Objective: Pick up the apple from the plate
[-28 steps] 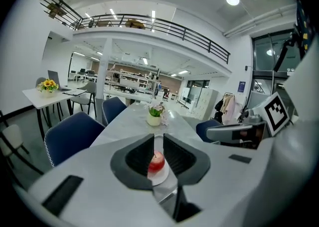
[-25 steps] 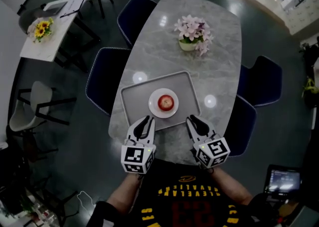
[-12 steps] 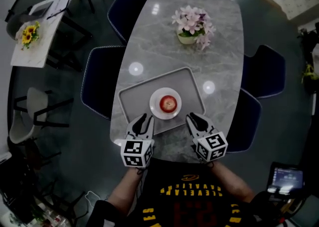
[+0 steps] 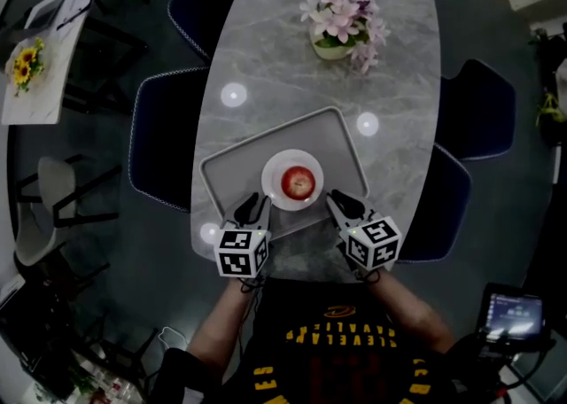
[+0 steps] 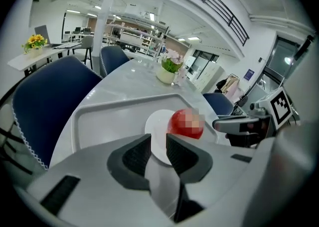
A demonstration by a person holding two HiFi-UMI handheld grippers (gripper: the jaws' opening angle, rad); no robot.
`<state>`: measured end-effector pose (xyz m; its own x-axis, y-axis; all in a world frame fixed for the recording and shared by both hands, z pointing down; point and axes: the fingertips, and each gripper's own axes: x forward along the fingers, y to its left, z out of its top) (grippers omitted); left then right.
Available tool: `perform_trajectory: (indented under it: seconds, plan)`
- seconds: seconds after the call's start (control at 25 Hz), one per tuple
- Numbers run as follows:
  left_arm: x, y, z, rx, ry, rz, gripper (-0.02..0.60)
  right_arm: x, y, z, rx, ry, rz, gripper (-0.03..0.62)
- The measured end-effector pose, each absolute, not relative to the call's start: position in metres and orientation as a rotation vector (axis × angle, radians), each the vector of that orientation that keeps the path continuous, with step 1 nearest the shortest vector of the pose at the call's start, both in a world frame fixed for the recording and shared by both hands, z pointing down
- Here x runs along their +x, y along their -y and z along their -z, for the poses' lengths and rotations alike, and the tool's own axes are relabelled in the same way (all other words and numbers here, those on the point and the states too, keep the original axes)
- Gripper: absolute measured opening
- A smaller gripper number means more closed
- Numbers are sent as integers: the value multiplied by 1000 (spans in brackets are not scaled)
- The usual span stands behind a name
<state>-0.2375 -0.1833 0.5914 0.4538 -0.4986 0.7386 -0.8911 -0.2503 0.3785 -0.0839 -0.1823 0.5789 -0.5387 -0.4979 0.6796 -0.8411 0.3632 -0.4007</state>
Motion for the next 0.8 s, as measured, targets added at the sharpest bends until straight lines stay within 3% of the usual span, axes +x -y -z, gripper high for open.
perform_trajectory:
  seconds: [0.8]
  plan:
    - [-235, 173, -643, 1561, 987, -452, 83, -84, 188, -641, 1196, 1929, -1461, 48]
